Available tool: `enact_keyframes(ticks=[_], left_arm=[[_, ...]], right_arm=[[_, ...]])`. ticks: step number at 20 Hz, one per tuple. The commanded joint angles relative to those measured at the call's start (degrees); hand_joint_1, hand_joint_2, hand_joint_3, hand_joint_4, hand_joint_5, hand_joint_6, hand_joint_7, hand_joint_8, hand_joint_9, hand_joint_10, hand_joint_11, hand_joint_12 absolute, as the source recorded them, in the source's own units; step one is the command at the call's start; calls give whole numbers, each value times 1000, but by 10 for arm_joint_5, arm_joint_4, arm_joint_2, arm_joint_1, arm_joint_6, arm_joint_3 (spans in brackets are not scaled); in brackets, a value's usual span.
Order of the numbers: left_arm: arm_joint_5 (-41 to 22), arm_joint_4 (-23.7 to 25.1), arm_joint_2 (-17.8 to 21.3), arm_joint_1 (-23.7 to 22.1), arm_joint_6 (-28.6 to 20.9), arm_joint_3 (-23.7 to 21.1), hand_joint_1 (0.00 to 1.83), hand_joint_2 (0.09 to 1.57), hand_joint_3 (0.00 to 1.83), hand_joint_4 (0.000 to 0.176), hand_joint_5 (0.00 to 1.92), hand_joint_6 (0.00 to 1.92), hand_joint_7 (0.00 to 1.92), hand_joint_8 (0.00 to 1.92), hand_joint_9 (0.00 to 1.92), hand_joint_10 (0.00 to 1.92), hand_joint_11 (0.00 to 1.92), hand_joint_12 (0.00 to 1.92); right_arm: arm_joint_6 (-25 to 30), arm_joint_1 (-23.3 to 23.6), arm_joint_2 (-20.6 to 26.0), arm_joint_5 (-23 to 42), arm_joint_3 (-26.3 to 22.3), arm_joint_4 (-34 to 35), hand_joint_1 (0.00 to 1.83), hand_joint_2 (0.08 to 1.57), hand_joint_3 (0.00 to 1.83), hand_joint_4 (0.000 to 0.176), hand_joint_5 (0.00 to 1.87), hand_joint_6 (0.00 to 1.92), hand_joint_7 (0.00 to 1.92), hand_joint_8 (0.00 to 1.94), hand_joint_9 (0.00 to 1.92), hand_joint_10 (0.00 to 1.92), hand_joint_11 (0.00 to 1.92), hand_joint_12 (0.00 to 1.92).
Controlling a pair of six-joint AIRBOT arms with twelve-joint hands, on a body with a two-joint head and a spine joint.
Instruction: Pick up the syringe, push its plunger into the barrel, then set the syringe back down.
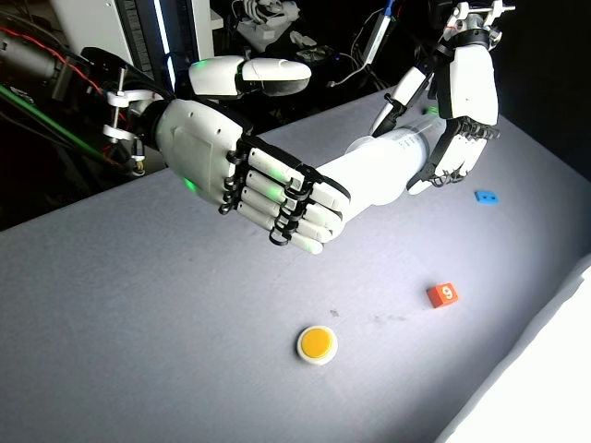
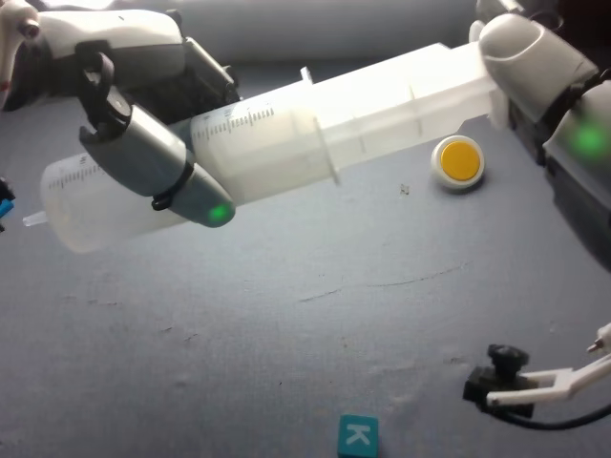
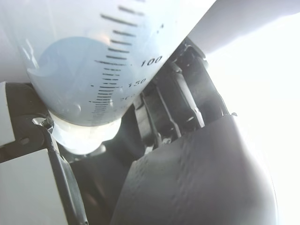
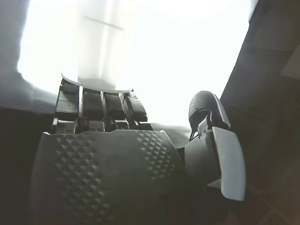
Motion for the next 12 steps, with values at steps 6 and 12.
enact_keyframes(ticks=[6,12], left_arm=[[-93,-13,-4,-8,-24,-5,1375,1100,0,0,904,1131,1112,716,903,1189,619,1364],[-91,-13,-4,-8,-24,-6,1371,1114,1,0,885,1171,1068,776,878,1232,577,1413]], right_arm=[[-11,5,-51,-7,-8,-98,0,1177,0,0,0,0,0,0,0,0,0,0],[-23,5,-102,-13,-8,-97,0,1182,0,0,0,0,0,0,0,0,0,0]])
